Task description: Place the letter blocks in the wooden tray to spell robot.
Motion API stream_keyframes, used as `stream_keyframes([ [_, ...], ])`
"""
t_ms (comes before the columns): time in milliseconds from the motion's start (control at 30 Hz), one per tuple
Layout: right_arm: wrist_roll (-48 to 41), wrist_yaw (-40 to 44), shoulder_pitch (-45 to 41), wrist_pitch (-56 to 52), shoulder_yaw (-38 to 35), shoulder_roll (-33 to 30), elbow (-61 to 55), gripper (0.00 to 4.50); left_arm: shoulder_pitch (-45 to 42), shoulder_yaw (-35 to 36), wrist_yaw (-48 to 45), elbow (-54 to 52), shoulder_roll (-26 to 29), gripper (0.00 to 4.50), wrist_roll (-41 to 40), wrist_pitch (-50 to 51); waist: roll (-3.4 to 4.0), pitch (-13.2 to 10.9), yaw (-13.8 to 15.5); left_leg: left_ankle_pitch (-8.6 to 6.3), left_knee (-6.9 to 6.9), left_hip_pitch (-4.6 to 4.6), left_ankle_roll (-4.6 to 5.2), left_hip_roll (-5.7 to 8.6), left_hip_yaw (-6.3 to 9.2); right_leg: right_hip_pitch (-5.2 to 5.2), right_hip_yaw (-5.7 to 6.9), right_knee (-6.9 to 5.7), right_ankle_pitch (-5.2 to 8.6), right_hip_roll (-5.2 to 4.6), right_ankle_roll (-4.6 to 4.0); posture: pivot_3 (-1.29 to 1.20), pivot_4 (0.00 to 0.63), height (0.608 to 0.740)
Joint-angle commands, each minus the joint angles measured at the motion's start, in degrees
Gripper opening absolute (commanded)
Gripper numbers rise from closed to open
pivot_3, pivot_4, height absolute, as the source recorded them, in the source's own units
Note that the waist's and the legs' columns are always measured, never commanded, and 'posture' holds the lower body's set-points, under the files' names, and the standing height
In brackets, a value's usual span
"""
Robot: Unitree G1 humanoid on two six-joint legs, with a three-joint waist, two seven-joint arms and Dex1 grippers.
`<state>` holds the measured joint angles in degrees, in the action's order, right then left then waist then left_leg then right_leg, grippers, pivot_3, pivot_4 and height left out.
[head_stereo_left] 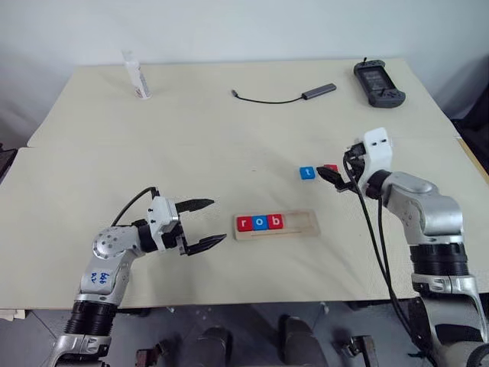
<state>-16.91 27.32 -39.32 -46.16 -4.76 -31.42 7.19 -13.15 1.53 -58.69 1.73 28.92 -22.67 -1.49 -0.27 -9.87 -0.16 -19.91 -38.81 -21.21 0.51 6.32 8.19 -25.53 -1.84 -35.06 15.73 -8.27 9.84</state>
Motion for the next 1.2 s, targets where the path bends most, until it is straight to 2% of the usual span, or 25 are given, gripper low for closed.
stream_keyframes([
  [33, 0.1, -1.0, -1.8, -2.7, -0.2, -0.1, -1.8, 4.47, 1.2, 0.6, 1.1, -3.2, 0.1, 4.5, -0.2, 0.2, 0.0, 0.0, 0.0, -0.01, 0.01, 0.0, 0.01, 0.0, 0.0, 0.0, 0.0, 0.0, 0.0, 0.0, 0.0, 0.0, 0.15, 0.74],
  [200, 1.3, -2.3, -2.7, -4.6, 0.5, 0.6, -1.5, 4.47, 2.3, 0.5, 1.8, -4.4, 0.1, 4.5, -0.3, 0.3, 0.0, 0.0, 0.0, -0.02, -0.01, 0.01, 0.01, -0.02, -0.08, 0.0, 0.0, 0.0, 0.0, -0.01, 0.0, 0.0, 0.15, 0.74],
  [600, 6.3, -8.7, -5.8, 2.7, -0.1, 5.6, 14.0, 4.47, 2.8, 0.3, 1.8, -4.2, 0.1, 4.5, 0.1, -0.9, 0.01, 0.0, -0.3, -0.02, -0.08, 0.03, 0.0, -0.02, -0.15, -0.01, -0.03, -0.07, -0.01, 0.0, 0.01, 0.0, 0.15, 0.74],
  [700, 6.4, -10.8, -5.1, 3.6, -1.5, 7.3, 14.8, 3.87, 2.8, 0.4, 1.8, -4.1, 0.1, 4.5, 0.1, -1.0, 0.01, 0.0, -0.6, -0.02, -0.11, 0.05, 0.0, -0.03, -0.15, 0.01, -0.03, -0.1, -0.01, 0.0, 0.01, 0.0, 0.15, 0.74],
  [933, 5.9, -11.4, -2.4, 3.8, -2.3, 7.6, 9.4, 1.51, 2.7, -0.1, -0.3, -3.7, 0.1, 4.5, -0.6, -1.6, 0.01, 0.0, -1.2, -0.02, -0.13, 0.06, 0.0, -0.01, -0.14, 0.0, -0.04, -0.19, 0.0, 0.0, 0.01, 0.0, 0.15, 0.74],
  [1033, 4.9, -12.3, -0.1, 1.6, -3.6, 7.4, 3.0, 1.45, 2.3, -0.6, -2.1, -3.4, -0.2, 4.5, -1.6, -1.1, 0.01, 0.0, -1.2, -0.02, -0.13, 0.06, 0.0, -0.01, -0.13, 0.0, -0.04, -0.19, -0.01, 0.0, 0.01, 0.0, 0.15, 0.74],
  [1200, 2.2, -13.9, 9.3, -10.1, -6.8, 6.9, -17.9, 1.45, -0.2, -2.0, -4.6, -1.1, -1.4, 4.5, -1.6, -1.3, 0.03, 0.0, -1.1, -0.02, -0.14, 0.02, 0.0, 0.0, -0.11, -0.02, -0.04, -0.18, -0.01, 0.0, 0.01, 0.0, 0.15, 0.74],
])
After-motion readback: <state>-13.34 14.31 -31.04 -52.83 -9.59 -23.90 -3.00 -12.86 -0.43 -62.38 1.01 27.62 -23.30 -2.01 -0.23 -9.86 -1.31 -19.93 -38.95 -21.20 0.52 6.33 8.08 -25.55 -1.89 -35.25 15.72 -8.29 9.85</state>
